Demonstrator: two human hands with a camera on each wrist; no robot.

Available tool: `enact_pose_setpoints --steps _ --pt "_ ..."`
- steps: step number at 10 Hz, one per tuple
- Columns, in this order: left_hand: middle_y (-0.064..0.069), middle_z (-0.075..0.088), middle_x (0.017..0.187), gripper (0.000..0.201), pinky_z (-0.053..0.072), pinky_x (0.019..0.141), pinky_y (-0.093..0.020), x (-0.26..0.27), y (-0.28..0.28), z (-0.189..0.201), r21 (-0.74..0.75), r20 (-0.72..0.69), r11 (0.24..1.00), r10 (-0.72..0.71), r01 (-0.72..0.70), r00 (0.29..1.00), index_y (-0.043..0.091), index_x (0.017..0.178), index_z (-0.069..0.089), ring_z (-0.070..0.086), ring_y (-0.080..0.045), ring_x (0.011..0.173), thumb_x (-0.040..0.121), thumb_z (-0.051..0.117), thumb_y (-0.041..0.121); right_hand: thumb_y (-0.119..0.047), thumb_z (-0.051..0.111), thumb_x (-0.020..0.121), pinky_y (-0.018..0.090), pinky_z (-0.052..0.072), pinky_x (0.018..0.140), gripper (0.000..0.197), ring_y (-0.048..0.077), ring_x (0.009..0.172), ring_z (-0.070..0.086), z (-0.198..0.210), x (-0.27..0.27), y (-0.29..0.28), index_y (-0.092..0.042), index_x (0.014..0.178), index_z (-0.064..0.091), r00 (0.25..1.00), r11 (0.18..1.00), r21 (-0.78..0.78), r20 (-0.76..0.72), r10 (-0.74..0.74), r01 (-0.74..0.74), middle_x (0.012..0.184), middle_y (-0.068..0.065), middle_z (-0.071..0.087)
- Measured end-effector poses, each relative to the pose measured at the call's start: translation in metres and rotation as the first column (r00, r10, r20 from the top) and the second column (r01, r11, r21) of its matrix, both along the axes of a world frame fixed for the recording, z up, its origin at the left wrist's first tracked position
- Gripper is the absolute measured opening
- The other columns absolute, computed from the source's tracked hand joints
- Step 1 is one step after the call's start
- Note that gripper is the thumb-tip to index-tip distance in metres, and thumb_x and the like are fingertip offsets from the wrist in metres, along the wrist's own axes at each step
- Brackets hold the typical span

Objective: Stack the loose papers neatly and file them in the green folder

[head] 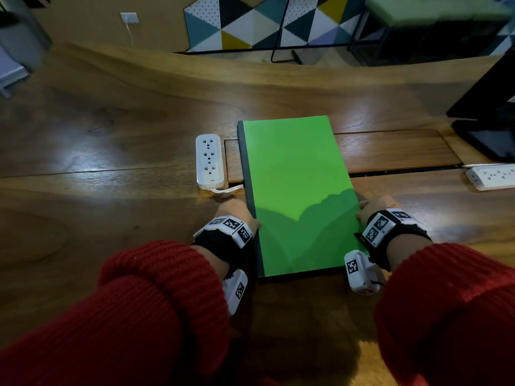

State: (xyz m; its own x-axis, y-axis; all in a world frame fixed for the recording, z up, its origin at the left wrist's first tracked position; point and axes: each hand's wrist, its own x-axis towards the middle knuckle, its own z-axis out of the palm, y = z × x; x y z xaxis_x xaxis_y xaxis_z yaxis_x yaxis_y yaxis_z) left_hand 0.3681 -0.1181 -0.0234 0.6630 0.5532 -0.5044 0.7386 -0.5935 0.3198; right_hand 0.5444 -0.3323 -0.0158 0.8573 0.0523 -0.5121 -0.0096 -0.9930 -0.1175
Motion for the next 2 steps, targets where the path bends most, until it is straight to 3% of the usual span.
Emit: enact_pose_setpoints --steps 1,2 --pt "-0.007 0.068 0.093 0.042 0.042 0.062 -0.028 -0.001 0.000 0.010 -0.014 -0.043 1.000 -0.017 0.017 0.999 0.007 0.092 0.068 0.057 -0.023 0.074 0.074 0.066 0.045 -0.014 0.055 0.089 0.027 0.048 0.053 0.033 0.021 0.078 0.063 0.007 -0.006 -0.001 -0.018 0.121 0.061 1.000 0.999 0.050 -0.016 -0.007 0.008 0.118 0.009 0.065" --pt "-0.009 0.068 0.095 0.053 0.044 0.067 -0.028 -0.017 0.007 0.018 -0.033 -0.061 0.999 -0.007 0.005 0.998 0.007 0.096 0.068 0.059 -0.024 0.081 0.074 0.064 0.055 -0.018 0.059 0.087 0.030 0.053 0.066 0.038 0.020 0.078 0.062 0.020 -0.013 -0.007 -0.018 0.125 0.058 0.996 0.983 0.158 -0.022 -0.090 0.092 0.126 0.007 0.062"
